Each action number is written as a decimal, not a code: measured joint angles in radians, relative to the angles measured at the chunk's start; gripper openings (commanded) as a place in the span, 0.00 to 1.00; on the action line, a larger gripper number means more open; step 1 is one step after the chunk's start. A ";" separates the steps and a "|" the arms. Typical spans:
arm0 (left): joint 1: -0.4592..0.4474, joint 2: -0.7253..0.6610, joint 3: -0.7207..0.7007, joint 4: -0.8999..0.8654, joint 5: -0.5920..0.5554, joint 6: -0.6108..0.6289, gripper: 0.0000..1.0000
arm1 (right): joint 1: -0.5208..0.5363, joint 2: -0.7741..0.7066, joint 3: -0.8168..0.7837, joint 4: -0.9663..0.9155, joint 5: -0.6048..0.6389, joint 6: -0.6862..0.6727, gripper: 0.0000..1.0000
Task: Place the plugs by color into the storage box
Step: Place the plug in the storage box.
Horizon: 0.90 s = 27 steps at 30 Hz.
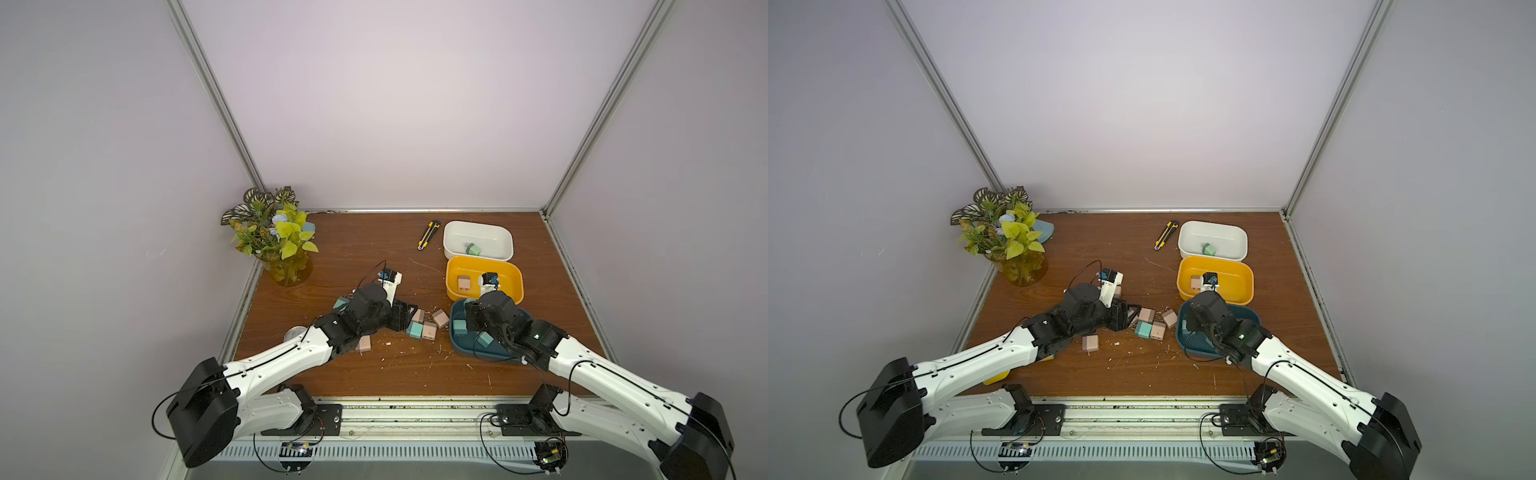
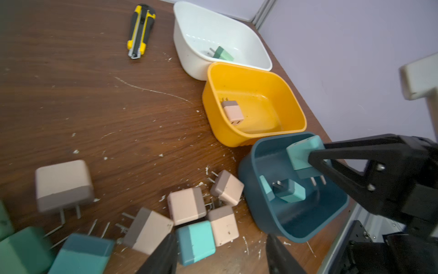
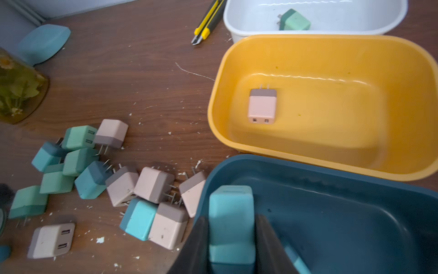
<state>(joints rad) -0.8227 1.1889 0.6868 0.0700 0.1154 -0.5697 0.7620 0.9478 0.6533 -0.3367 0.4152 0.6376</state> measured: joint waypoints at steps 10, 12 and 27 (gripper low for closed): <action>-0.093 0.133 0.082 0.026 0.014 0.001 0.62 | -0.123 -0.018 -0.074 -0.057 0.002 -0.005 0.12; -0.106 0.148 0.094 0.028 0.016 0.001 0.62 | -0.134 -0.009 -0.087 -0.057 0.004 -0.005 0.18; -0.121 0.146 0.101 0.031 0.014 0.000 0.62 | -0.156 0.010 -0.105 -0.048 0.016 -0.009 0.68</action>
<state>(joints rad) -0.9436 1.3350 0.7883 0.1013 0.1299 -0.5694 0.6064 0.9581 0.5480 -0.3851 0.4309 0.6289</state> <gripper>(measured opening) 0.623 0.679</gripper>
